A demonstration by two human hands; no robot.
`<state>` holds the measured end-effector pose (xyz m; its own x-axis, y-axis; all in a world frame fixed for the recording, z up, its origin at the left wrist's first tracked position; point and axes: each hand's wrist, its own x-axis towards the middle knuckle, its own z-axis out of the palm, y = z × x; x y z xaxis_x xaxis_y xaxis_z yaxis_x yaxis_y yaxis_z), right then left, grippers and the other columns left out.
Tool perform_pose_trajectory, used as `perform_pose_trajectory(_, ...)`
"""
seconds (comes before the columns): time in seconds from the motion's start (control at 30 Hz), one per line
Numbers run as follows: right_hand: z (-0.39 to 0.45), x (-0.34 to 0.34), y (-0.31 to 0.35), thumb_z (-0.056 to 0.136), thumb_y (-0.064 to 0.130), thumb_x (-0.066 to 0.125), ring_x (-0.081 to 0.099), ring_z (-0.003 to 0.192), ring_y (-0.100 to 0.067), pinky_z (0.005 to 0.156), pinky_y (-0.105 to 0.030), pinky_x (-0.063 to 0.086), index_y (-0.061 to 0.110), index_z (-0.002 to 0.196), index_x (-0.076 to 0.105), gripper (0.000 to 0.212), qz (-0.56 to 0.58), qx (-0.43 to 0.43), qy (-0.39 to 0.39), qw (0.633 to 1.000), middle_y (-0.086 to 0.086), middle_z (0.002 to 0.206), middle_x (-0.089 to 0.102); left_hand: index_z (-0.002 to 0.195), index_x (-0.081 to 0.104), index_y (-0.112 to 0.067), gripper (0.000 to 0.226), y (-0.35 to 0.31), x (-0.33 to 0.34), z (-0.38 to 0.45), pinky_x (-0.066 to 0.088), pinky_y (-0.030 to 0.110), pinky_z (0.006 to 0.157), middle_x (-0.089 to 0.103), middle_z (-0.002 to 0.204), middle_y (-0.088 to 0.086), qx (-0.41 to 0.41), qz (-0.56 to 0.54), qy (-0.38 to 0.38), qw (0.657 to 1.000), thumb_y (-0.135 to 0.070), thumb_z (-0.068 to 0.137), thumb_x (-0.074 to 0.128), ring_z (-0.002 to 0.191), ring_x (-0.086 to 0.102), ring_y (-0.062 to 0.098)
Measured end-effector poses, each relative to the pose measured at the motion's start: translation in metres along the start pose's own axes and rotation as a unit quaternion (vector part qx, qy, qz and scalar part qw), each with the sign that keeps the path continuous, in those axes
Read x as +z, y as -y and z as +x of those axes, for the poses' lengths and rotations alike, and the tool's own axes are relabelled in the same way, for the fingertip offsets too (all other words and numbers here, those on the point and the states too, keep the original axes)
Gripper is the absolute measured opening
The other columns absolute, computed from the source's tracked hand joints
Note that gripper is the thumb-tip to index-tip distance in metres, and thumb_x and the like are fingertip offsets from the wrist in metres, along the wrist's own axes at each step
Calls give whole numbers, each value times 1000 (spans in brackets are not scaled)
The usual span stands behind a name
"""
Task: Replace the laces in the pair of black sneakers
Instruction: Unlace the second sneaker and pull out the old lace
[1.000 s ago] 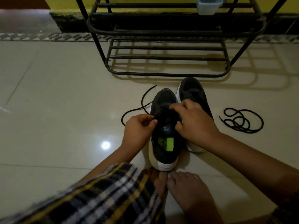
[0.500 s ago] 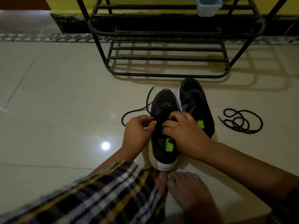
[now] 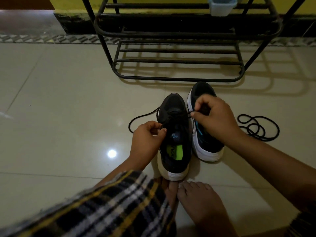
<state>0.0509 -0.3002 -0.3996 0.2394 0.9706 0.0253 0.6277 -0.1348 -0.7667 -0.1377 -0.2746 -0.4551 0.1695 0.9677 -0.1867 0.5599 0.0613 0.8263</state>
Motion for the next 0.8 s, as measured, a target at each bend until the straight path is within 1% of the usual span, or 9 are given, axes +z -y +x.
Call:
perform_pose_trajectory(0.1, 11, -7, -8, 82, 9, 67, 51, 67, 2, 55, 1, 35, 25, 73, 53, 23, 14, 48, -36, 998, 13, 72, 55, 90, 71, -15, 10, -2, 0, 0, 52, 23, 71, 70, 80, -1, -2, -4, 4, 1000, -22, 84, 67, 75, 65, 6)
perform_pose_trajectory(0.17, 8, -5, -12, 84, 10, 65, 55, 74, -4, 63, -2, 37, 22, 80, 55, 16, -5, 48, -48, 998, 9, 79, 55, 92, 71, -13, 12, -4, 1, -1, 54, 25, 71, 70, 80, 1, -3, -9, 8, 1000, -22, 85, 67, 75, 65, 8)
perform_pose_trajectory(0.27, -3, 3, -10, 84, 14, 62, 50, 98, -20, 81, -23, 37, 17, 94, 59, 11, -93, -49, -79, 991, 4, 98, 54, 93, 72, -13, 12, -8, 2, -3, 55, 26, 71, 70, 80, 2, -2, -21, 12, 1000, -20, 85, 68, 76, 66, 10)
perform_pose_trajectory(0.33, -8, 10, -7, 83, 23, 58, 48, 102, -23, 85, -31, 37, 17, 98, 63, 17, -151, -111, -59, 981, 2, 103, 58, 92, 72, -14, 11, -11, 2, -5, 54, 21, 69, 70, 81, 2, 1, -28, 17, 999, -20, 84, 68, 75, 66, 8)
perform_pose_trajectory(0.4, -10, 16, -3, 83, 29, 59, 46, 105, -22, 87, -37, 37, 19, 99, 66, 21, -204, -124, -18, 971, 2, 105, 59, 91, 72, -15, 9, -13, 3, -7, 52, 16, 65, 70, 81, 1, 7, -29, 21, 999, -21, 84, 69, 74, 65, 5)
perform_pose_trajectory(0.53, -9, 23, 1, 86, 27, 63, 41, 113, -22, 92, -35, 31, 20, 102, 71, 19, -279, -99, 48, 954, 3, 113, 57, 91, 71, -17, 10, -17, 4, -10, 52, 19, 67, 69, 82, -2, 19, -20, 25, 999, -24, 83, 69, 75, 63, 2)
perform_pose_trajectory(0.63, -9, 24, 1, 87, 28, 61, 38, 116, -20, 93, -33, 29, 22, 104, 71, 21, -282, -100, 55, 953, 4, 116, 55, 91, 72, -16, 12, -19, 5, -10, 53, 21, 67, 70, 82, -2, 26, -17, 30, 999, -25, 83, 69, 76, 63, 4)
perform_pose_trajectory(0.73, -8, 24, 0, 88, 31, 59, 38, 114, -20, 91, -32, 29, 22, 103, 70, 20, -295, -100, 65, 948, 4, 114, 54, 89, 71, -17, 9, -20, 5, -10, 52, 19, 67, 69, 82, -3, 28, -20, 30, 999, -24, 83, 69, 76, 63, 3)
perform_pose_trajectory(0.8, -7, 25, 0, 89, 30, 56, 40, 110, -20, 85, -30, 28, 21, 98, 68, 18, -302, -104, 66, 945, 3, 108, 55, 89, 71, -18, 8, -19, 5, -11, 53, 19, 67, 69, 82, -3, 30, -22, 29, 999, -23, 83, 69, 76, 63, 3)
